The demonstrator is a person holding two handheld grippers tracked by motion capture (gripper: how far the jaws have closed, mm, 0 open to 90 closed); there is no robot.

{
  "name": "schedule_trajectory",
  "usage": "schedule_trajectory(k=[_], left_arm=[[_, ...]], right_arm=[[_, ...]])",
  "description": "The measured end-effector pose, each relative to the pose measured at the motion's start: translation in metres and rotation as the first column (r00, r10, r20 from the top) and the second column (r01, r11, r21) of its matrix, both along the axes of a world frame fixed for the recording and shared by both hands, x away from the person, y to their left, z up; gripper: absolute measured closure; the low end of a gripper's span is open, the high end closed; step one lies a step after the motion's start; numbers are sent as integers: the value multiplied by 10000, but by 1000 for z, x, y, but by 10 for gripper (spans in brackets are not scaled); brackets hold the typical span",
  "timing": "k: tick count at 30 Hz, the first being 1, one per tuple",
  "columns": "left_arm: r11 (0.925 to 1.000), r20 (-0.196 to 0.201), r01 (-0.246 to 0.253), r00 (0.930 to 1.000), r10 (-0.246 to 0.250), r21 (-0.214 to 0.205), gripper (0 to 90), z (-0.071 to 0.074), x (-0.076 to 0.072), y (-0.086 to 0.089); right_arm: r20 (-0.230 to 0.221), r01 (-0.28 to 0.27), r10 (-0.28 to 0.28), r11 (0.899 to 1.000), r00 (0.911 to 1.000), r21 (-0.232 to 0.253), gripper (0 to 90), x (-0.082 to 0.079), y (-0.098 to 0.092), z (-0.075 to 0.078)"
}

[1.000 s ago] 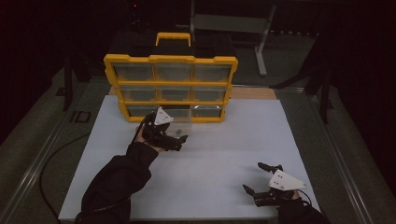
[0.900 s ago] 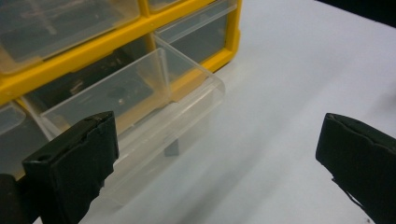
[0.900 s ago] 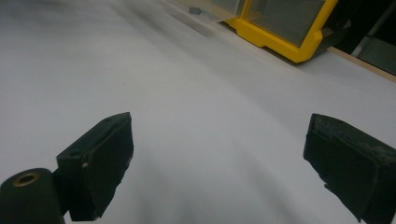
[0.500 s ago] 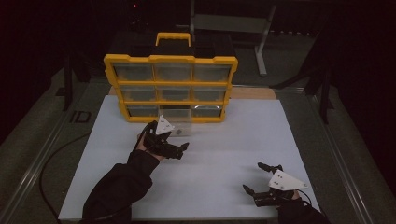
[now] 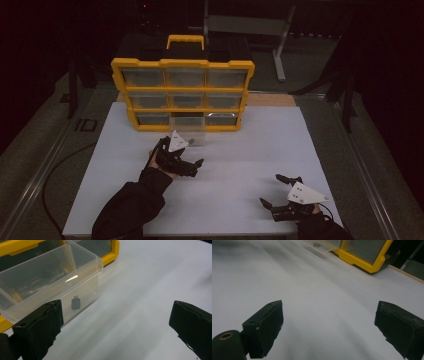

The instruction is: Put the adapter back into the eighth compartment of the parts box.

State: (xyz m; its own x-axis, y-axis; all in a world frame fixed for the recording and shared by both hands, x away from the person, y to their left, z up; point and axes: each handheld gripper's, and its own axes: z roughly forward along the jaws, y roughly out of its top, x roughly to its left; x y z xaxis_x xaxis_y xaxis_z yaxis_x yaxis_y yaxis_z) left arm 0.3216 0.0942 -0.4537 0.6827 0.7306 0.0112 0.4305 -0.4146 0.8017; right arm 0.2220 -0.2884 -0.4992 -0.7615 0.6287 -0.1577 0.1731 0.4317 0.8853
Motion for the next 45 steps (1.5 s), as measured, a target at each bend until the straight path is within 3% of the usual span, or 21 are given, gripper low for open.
schedule_trajectory(k=[8, 16, 23, 30, 34, 45], left_arm=[[10000, -139, -94, 9999, 94, 31, 0, -12, -1, -1], [9975, -222, -649, 9976, 655, 267, 0, -22, -2, -5], [9958, -373, -898, 9952, 905, 194, 0, -28, -2, -7], [9889, -420, -1469, 9882, 1476, 204, 0, -31, -3, -10], [9790, -381, -2015, 9785, 2026, 290, 0, -31, -3, -10], [9681, -445, -2449, 9679, 2473, 525, 0, -36, -3, -12]], right_arm=[[-7, 5, -5, 10000, 10000, 8, 83, 0, 0, 0], [-8, 4, -4, 10000, 10000, -9, 83, 0, 0, 0], [-17, -10, 10, 10000, 10000, -6, 83, 0, 0, -1], [-15, -25, 25, 10000, 10000, -22, 83, 0, 1, -1], [-11, -25, 25, 10000, 10000, -46, 83, 0, 1, -1], [-9, -25, 25, 10000, 10000, -55, 83, 0, 1, -1]])
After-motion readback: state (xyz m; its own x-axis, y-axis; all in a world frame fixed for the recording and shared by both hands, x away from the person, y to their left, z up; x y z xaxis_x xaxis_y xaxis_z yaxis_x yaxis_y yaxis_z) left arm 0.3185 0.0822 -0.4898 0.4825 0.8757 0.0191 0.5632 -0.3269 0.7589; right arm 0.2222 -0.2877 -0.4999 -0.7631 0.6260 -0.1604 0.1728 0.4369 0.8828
